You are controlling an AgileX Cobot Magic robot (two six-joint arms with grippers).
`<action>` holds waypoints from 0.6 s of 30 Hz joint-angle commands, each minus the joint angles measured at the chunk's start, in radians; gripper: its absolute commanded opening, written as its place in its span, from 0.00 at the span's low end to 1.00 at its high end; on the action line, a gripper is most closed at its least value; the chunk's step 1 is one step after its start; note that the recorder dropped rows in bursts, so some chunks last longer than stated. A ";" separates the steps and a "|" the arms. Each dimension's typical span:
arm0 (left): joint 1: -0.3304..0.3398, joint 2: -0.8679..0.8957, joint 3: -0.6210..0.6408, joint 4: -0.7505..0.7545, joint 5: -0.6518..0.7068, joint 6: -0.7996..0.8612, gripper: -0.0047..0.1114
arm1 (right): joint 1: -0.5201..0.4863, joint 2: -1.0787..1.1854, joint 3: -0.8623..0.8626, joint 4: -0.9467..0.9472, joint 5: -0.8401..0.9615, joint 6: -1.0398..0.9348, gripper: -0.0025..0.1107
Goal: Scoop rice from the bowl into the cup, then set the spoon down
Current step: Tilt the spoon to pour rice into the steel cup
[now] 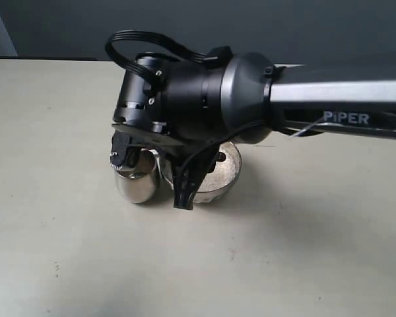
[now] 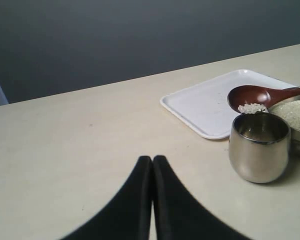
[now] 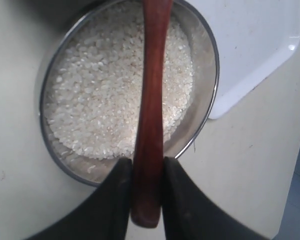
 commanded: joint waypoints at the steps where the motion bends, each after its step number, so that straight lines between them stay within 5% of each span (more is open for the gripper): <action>1: -0.005 -0.004 -0.002 0.001 -0.015 -0.005 0.04 | 0.000 -0.001 0.002 -0.006 0.010 0.007 0.02; 18: -0.005 -0.004 -0.002 0.001 -0.015 -0.005 0.04 | 0.001 -0.001 0.002 -0.002 0.028 0.033 0.02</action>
